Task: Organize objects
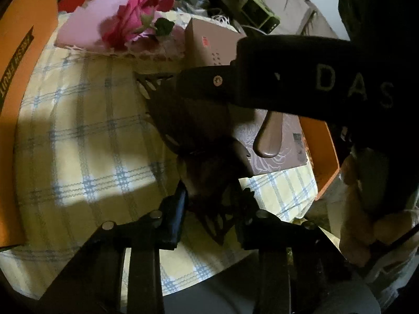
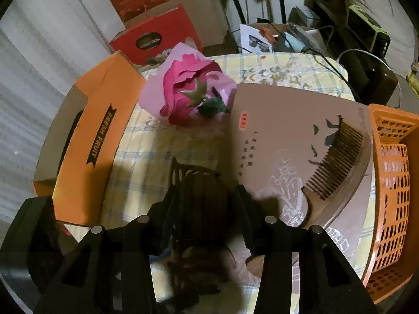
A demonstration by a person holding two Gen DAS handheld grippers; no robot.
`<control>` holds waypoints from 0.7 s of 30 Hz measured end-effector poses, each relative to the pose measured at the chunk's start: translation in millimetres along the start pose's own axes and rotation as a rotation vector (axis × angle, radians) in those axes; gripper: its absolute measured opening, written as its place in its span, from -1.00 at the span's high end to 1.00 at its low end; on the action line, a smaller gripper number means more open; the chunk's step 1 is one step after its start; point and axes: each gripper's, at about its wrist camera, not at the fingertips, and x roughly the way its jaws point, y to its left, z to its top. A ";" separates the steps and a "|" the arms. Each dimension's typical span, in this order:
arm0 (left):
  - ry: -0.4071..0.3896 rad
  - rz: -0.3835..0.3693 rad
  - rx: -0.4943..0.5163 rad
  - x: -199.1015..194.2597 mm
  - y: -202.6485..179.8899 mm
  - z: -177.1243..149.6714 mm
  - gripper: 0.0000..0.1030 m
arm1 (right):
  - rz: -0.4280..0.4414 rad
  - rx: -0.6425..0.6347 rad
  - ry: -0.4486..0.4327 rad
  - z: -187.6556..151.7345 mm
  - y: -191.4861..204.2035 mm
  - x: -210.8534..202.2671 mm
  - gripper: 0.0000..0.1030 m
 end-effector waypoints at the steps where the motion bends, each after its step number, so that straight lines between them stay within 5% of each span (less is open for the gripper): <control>1: -0.013 0.013 0.011 -2.3 -0.1 -0.7 0.46 | 0.002 -0.002 0.000 -0.1 0.9 -0.3 0.13; 9: -0.081 0.052 0.115 -21.9 -4.2 -6.1 0.61 | 0.028 -0.003 -0.019 1.4 0.6 -3.1 0.06; 13: -0.074 0.024 0.087 -24.0 3.0 -6.1 0.62 | 0.105 -0.012 0.003 0.2 5.4 0.7 -0.19; 21: -0.095 0.000 0.056 -45.4 18.0 -7.6 0.67 | 0.127 -0.061 0.052 -3.2 25.4 3.3 -0.21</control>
